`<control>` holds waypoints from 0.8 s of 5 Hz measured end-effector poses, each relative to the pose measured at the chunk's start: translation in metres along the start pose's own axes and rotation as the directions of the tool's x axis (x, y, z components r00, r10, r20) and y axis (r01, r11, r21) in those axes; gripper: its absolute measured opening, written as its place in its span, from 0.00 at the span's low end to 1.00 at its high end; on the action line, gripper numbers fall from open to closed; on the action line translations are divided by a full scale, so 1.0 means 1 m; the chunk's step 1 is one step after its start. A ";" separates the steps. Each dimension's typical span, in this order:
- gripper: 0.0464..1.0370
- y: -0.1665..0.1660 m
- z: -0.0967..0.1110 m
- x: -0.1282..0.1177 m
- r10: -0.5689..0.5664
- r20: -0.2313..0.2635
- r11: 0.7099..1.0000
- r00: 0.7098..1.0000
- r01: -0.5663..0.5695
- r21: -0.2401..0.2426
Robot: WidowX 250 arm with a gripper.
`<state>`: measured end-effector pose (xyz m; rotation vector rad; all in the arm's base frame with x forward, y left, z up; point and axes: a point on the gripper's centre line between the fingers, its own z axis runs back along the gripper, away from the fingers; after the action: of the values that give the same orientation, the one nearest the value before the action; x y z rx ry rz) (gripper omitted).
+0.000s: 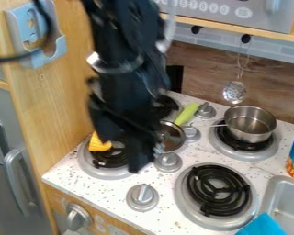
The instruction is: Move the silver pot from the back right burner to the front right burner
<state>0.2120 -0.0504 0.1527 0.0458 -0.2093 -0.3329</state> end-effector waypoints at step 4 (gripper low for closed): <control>0.96 0.060 -0.076 0.154 -0.359 0.093 0.919 0.929 0.334 0.211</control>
<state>0.3898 -0.0433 0.1137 0.2548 -0.3646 -0.6720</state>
